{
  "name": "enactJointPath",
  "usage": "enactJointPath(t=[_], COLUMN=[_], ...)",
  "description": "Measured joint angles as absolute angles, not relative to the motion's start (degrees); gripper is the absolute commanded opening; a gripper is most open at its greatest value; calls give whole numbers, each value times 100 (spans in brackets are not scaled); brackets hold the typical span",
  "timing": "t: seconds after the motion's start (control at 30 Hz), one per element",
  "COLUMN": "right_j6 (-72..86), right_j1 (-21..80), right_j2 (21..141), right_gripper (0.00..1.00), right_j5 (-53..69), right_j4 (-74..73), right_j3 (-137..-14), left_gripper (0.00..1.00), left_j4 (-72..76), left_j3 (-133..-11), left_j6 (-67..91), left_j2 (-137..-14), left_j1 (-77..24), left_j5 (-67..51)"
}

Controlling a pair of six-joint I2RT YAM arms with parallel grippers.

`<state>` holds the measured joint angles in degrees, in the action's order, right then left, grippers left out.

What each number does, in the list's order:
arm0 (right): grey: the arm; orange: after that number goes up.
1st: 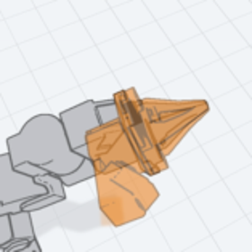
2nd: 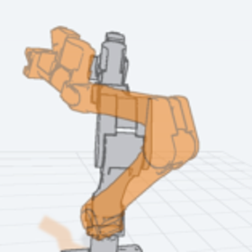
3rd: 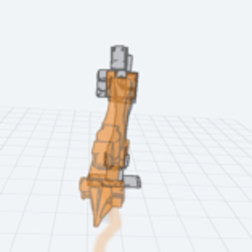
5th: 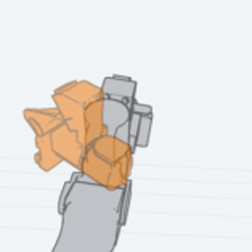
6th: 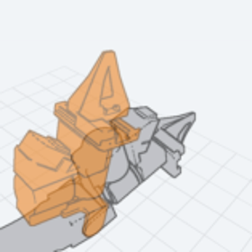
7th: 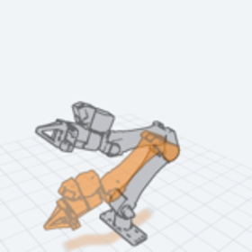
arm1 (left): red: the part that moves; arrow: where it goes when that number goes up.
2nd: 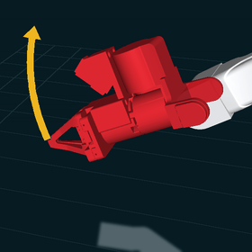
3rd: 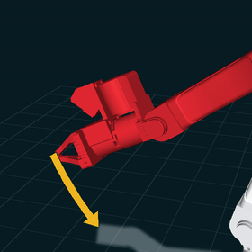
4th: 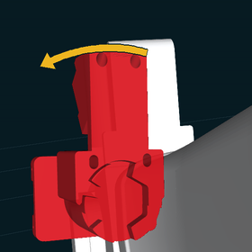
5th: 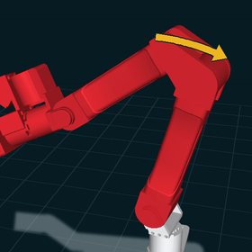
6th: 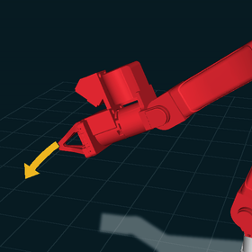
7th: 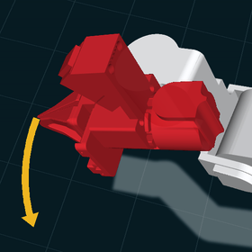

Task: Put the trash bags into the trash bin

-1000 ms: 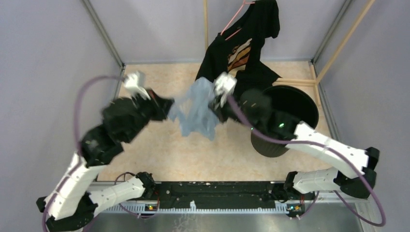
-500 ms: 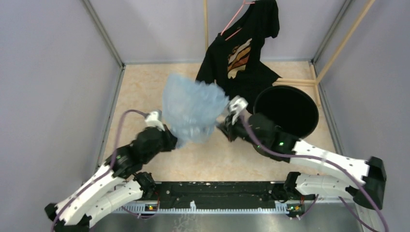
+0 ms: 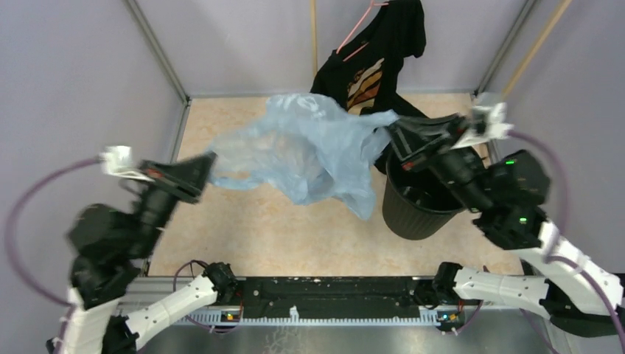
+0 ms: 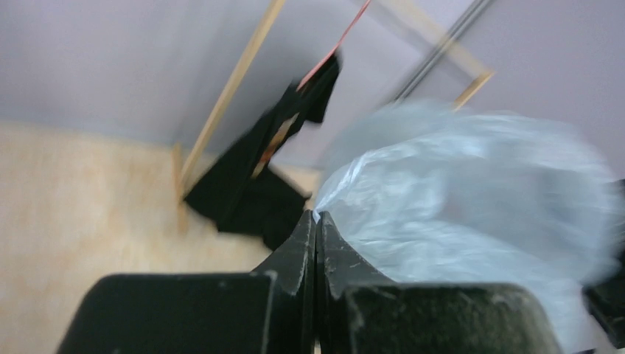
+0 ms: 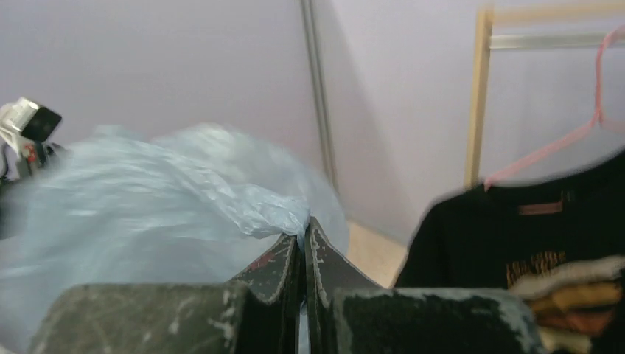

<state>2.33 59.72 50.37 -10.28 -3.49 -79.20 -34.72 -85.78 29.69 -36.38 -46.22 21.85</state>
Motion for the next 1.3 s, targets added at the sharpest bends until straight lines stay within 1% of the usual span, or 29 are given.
enactJointPath(t=[0.07, 0.13, 0.17, 0.2, 0.27, 0.33, 0.37, 0.4, 0.5, 0.57, 0.6, 0.63, 0.67, 0.7, 0.73, 0.77, 0.83, 0.87, 0.93, 1.0, 1.07, 1.1, 1.17, 1.23, 1.3], right_j6=[303, 471, 541, 582, 598, 506, 449, 381, 121, 58, 73, 117, 187, 263, 333, 421, 565, 644, 928, 1382, 1785, 1870, 1793, 1540, 1258], right_j1=[5756, 5542, 5474, 5439, 5332, 5151, 5019, 4869, 4560, 4480, 4477, 4484, 4488, 4488, 4488, 4488, 4488, 4488, 4488, 4488, 4510, 4565, 4670, 4580, 4528], right_j2=[4897, 5212, 5446, 5774, 6394, 6794, 7019, 7301, 8160, 8427, 8372, 8169, 7747, 7290, 6759, 6182, 5221, 4923, 4829, 5131, 5680, 5747, 5642, 5778, 6241], right_gripper=[0, 0, 0, 0, 0, 0, 0, 0, 0, 0, 0, 0, 0, 0, 0, 0, 0, 0, 0, 0, 0, 0, 0, 0, 0], right_j5=[-1041, -1041, -1037, -1015, -1004, -1004, -1004, -1035, -1046, -733, -480, -185, 152, 397, 626, 779, 937, 965, 1048, 1256, 1369, 1376, 1400, 1245, 1144], right_j4=[78, -25, -204, -414, -1007, -1629, -1890, -2141, -2379, -2353, -2237, -2005, -1614, -1337, -799, -342, 672, 1066, 1549, 1695, 1127, 561, 355, -207, -548], right_j3=[-6993, -6165, -5898, -5736, -5677, -6149, -6657, -7382, -10051, -11570, -11985, -12114, -11839, -11397, -10648, -9870, -8206, -7406, -6053, -4779, -3789, -3948, -4357, -5540, -7199], left_gripper=[0, 0, 0, 0, 0, 0, 0, 0, 0, 0, 0, 0, 0, 0, 0, 0, 0, 0, 0, 0, 0, 0, 0, 0, 0], left_j4=[-3474, -3715, -4119, -4480, -5022, -5369, -5468, -5470, -5022, -4757, -4263, -3859, -3452, -2873, -2390, -2016, -1551, -1549, -1850, -2364, -3120, -3509, -4132, -4407, -4289], left_j3=[-7028, -5922, -5583, -5496, -5662, -6377, -7032, -7865, -10982, -12927, -13548, -13574, -13209, -12374, -11284, -10134, -8340, -7583, -6375, -5470, -4491, -4204, -4292, -5301, -7065], left_j6=[3356, 3667, 3817, 3900, 3806, 3406, 3124, 2825, 1990, 1594, 1400, 1280, 1186, 1131, 1090, 1085, 1293, 1531, 2285, 3048, 3721, 3854, 3881, 3680, 3249], left_j2=[-3063, -3330, -3815, -4283, -5297, -5789, -6014, -6300, -7535, -8272, -8447, -8305, -7964, -7358, -6554, -5752, -4449, -3953, -3614, -3916, -4434, -4543, -4491, -4600, -5155], left_j1=[-4615, -4617, -4619, -4622, -4622, -4595, -4571, -4543, -4477, -4449, -4447, -4451, -4458, -4464, -4475, -4480, -4473, -4471, -4460, -4462, -4462, -4462, -4464, -4460, -4460], left_j5=[2346, 2265, 2248, 2252, 2340, 2458, 2541, 2648, 2718, 2226, 1763, 1361, 1052, 773, 611, 609, 1007, 1264, 1662, 1793, 1721, 1667, 1619, 1638, 1623])
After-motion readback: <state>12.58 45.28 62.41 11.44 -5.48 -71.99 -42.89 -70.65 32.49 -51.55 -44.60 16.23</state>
